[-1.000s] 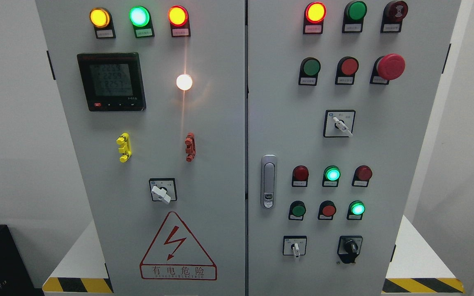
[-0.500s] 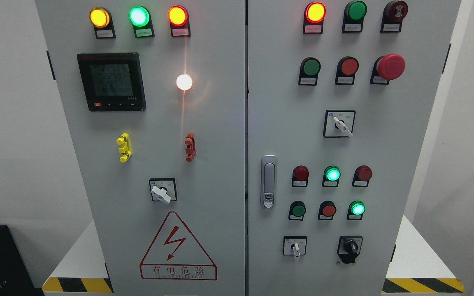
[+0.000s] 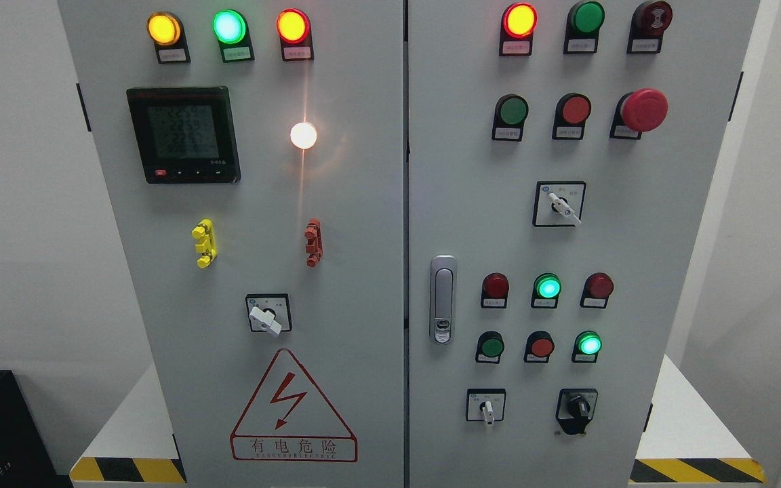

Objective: Flip black knob to close circuit

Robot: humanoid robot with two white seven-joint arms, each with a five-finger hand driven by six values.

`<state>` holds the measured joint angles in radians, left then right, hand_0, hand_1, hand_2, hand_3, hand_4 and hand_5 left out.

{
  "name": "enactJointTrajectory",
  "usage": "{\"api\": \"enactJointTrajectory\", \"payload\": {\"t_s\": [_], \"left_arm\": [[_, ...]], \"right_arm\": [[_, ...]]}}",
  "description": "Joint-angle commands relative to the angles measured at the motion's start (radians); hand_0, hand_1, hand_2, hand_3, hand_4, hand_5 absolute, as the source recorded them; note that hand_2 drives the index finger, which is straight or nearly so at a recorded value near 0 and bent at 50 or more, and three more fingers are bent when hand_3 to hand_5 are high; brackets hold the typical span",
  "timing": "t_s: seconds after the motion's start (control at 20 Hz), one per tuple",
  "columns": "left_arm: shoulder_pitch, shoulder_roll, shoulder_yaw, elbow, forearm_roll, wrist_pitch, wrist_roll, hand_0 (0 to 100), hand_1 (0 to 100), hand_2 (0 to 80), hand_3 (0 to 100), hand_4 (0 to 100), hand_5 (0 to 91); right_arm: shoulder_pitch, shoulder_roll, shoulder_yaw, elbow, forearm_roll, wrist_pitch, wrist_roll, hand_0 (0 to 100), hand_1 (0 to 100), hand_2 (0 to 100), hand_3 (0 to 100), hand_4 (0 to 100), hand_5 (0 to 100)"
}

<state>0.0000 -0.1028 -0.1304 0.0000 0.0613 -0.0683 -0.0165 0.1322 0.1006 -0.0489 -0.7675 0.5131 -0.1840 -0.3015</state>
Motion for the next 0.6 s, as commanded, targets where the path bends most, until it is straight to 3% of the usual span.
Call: {"api": "enactJointTrajectory", "payload": {"t_s": [0.0,0.1,0.55], "left_arm": [[0.021,0.0,0.0,-0.023,0.0,-0.001,0.0,12,56,0.0,0,0,0.0],[0.021,0.002,0.0,-0.023,0.0,-0.001,0.0,12,56,0.0,0,0,0.0],[0.021,0.0,0.0,-0.023,0.0,-0.001,0.0,12,56,0.0,0,0,0.0]], "right_arm": [[0.027,0.005,0.066,-0.346,0.232,0.015,-0.001,0,13,89,100,91,100],[0.041,0.008,0.057,-0.429,0.303,0.018,0.008,0,12,90,100,92,100],[0.05,0.021,0.04,-0.751,0.41,0.11,0.13,0,11,92,100,94,100]]}}
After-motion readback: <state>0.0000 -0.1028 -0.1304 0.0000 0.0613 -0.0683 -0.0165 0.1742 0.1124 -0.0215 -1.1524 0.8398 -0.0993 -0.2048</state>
